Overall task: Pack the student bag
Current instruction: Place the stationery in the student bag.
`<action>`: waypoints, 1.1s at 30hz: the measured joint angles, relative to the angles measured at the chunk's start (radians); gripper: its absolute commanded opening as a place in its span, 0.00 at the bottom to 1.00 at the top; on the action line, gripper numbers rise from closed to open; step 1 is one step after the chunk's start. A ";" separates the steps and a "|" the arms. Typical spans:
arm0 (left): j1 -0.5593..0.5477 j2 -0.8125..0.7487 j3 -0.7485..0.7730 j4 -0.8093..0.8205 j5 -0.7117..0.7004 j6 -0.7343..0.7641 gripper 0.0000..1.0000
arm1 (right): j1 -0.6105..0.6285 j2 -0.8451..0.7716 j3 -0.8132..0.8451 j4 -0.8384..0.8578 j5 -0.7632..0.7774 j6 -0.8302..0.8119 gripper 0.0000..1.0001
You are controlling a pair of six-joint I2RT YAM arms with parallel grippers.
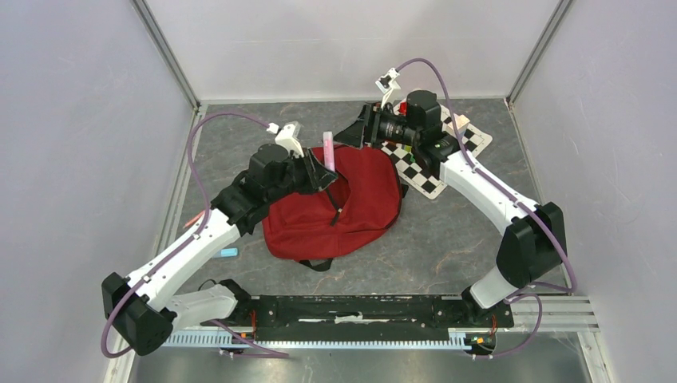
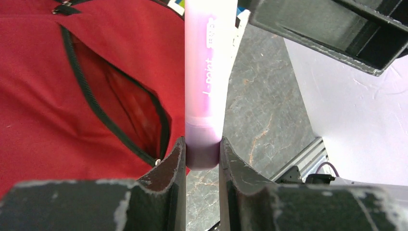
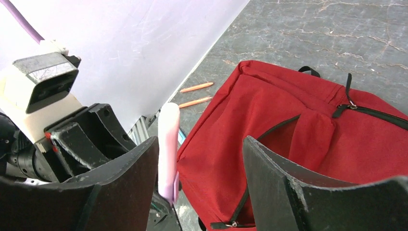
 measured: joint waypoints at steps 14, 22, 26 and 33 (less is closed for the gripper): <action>-0.032 0.031 0.000 0.026 0.008 0.000 0.04 | 0.087 0.021 0.029 -0.053 0.025 -0.049 0.19; -0.035 0.031 0.005 -0.061 -0.032 0.032 0.99 | 0.122 0.032 0.026 -0.075 0.115 -0.110 0.00; -0.012 0.009 0.008 -0.152 -0.093 0.034 1.00 | 0.119 0.032 -0.019 -0.069 0.174 -0.179 0.00; 0.276 -0.077 -0.001 -0.294 -0.088 0.033 1.00 | 0.138 0.078 -0.048 -0.107 0.251 -0.295 0.00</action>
